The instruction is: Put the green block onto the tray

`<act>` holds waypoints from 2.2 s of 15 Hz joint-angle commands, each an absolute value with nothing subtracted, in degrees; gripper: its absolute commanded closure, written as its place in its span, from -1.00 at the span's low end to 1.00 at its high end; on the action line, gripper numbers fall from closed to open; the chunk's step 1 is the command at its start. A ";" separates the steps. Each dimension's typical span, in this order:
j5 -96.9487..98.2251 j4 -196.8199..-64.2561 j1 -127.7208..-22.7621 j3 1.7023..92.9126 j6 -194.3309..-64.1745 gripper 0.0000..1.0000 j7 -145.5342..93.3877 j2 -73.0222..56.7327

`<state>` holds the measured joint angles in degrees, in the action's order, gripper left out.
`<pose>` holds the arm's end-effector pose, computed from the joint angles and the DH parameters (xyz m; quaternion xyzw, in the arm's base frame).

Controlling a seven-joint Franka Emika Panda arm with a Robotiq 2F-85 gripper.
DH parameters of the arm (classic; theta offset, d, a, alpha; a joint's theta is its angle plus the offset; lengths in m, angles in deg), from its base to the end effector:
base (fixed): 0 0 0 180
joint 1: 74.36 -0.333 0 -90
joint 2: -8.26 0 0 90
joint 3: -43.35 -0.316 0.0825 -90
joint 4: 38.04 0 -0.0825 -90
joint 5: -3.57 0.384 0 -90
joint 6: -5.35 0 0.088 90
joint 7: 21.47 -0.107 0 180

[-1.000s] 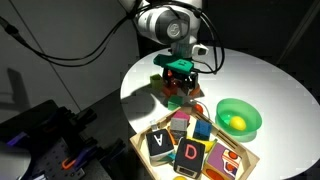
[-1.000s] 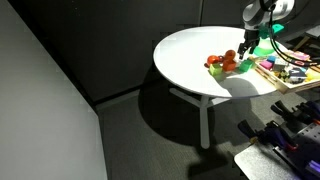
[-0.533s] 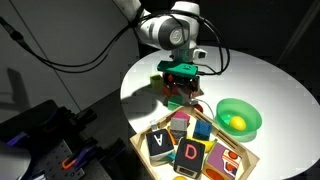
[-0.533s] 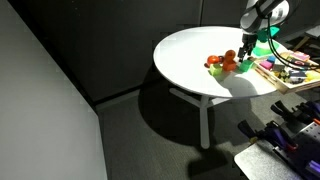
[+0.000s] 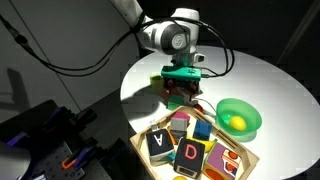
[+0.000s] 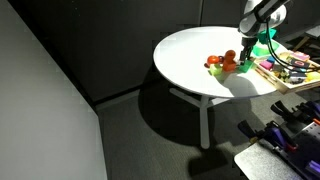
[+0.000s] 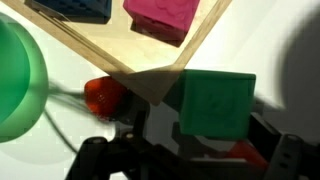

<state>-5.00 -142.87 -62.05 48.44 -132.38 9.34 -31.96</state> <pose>0.6004 -0.1872 0.1378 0.9782 0.1824 -0.0890 0.0433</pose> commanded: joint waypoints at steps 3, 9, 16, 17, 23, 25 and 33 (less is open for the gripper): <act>-6.46 -140.71 -60.70 46.96 -130.40 -1.00 11.84 -33.46; -5.78 -139.87 -61.27 47.41 -129.01 -0.17 9.20 -34.10; -4.79 -140.29 -61.47 47.81 -126.41 0.35 3.74 -30.80; -4.61 -140.44 -61.49 47.83 -126.17 0.35 2.94 -30.18; -3.20 -140.84 -61.51 48.46 -122.31 0.35 -2.51 -26.35; -2.68 -140.68 -61.38 49.02 -121.07 0.35 -4.41 -25.59; -0.56 -139.60 -58.79 50.84 -119.19 0.35 -5.86 -25.56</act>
<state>-1.86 -140.19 -60.23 50.84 -120.64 -5.56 -26.08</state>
